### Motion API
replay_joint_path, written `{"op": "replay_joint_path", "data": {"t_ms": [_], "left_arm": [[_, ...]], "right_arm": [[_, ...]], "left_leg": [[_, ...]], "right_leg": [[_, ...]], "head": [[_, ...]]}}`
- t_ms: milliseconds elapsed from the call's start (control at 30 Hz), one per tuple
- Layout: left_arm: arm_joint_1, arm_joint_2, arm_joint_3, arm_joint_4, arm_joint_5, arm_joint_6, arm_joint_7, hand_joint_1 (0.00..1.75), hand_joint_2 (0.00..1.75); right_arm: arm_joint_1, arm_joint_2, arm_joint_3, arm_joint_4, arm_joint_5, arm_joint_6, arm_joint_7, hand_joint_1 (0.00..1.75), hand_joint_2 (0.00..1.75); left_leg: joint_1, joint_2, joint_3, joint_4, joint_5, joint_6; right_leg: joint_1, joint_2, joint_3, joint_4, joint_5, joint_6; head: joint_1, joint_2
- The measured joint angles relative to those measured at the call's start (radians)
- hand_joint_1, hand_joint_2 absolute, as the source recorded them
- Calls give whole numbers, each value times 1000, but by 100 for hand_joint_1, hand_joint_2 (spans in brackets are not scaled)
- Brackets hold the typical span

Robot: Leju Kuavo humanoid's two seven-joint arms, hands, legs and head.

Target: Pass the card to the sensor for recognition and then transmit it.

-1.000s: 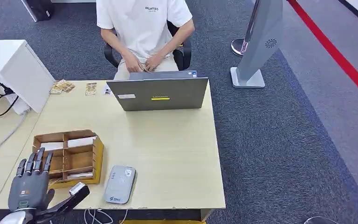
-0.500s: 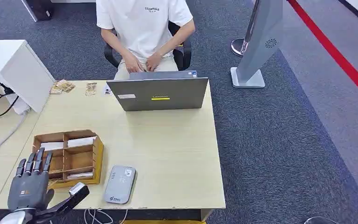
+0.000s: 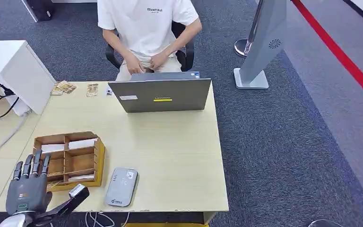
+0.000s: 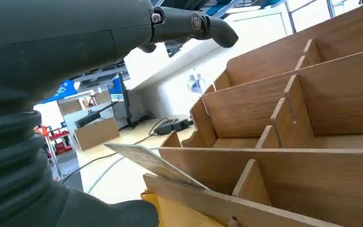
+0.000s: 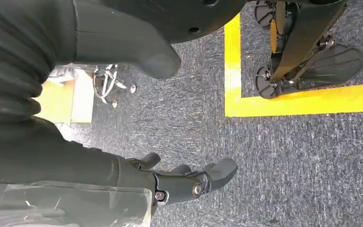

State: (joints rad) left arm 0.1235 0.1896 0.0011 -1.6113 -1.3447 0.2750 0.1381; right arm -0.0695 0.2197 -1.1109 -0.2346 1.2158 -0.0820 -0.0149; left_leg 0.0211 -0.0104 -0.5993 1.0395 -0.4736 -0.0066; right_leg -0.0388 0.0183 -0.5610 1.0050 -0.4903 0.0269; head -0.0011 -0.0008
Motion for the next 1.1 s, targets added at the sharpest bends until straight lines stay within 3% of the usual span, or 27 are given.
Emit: {"op": "replay_joint_path", "data": {"t_ms": [400, 433, 633, 1100], "left_arm": [[0, -2, 0, -5, 7, -3, 6, 0, 175], [0, -2, 0, -5, 7, -3, 6, 175, 175], [0, 0, 0, -5, 43, -35, -14, 175, 175], [1, 3, 0, -10, 81, -34, -34, 175, 175]], "right_arm": [[0, 0, 0, -1, 0, 0, -2, 0, 175], [0, 0, 0, -1, 0, 0, -2, 0, 175], [0, 0, 0, -1, 2, 0, -5, 0, 175], [0, 5, 0, -4, 6, 0, -6, 0, 175]], "left_leg": [[0, 0, 0, 0, 0, 0], [0, 0, 0, 0, 0, 0], [0, 0, 0, 0, 0, 0], [0, 0, 0, 0, 0, 0]], "right_leg": [[0, 0, 0, 0, 0, 0], [0, 0, 0, 0, 0, 0], [0, 0, 0, 0, 0, 0], [0, 0, 0, 0, 0, 0]], "head": [[0, 0], [0, 0], [0, 0], [0, 0]]}}
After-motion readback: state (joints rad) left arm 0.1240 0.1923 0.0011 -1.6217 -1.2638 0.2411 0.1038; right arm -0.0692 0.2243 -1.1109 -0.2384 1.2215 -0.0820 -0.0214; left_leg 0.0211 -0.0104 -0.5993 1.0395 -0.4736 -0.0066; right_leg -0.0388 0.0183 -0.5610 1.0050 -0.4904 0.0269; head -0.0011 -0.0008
